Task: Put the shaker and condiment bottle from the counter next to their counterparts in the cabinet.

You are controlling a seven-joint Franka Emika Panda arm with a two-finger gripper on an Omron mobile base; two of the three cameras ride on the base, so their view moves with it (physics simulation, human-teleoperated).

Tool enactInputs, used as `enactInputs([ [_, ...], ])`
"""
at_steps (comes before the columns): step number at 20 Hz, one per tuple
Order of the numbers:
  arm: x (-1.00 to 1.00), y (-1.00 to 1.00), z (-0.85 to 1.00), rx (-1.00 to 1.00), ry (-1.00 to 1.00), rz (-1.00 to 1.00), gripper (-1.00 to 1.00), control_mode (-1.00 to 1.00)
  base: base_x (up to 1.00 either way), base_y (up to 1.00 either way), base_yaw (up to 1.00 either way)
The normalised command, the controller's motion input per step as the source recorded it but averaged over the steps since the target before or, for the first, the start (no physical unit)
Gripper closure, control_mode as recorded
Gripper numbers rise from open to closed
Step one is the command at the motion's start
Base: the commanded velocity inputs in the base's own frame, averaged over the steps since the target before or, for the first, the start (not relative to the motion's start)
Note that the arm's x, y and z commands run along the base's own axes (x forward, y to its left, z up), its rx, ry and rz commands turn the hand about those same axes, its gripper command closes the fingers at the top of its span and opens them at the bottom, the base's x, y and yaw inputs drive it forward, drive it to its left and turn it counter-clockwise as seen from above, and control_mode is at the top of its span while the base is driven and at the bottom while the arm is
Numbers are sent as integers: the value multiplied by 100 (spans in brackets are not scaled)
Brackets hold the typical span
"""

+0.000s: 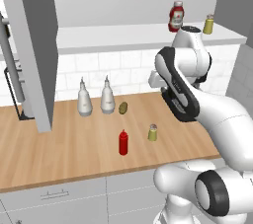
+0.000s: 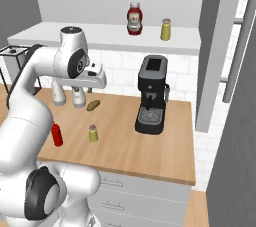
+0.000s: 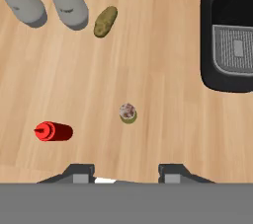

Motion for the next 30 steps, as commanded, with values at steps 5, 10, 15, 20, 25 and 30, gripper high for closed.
enactInputs([
  [5, 0, 0, -1, 0, 0, 0, -100, -100, 0, 0, 0],
  [10, 0, 0, 0, 0, -11, 9, -100, -100, 0, 0, 0],
  [15, 0, -1, 0, 3, -19, 24, -100, -100, 0, 0, 0],
  [20, 0, -12, -27, 4, -9, 33, -100, -100, 0, 0, 0],
  [25, 0, -7, -75, 0, -1, 29, -100, -100, 0, 0, 0],
  [30, 6, 0, -65, 0, -11, 24, -100, -100, 0, 0, 0],
])
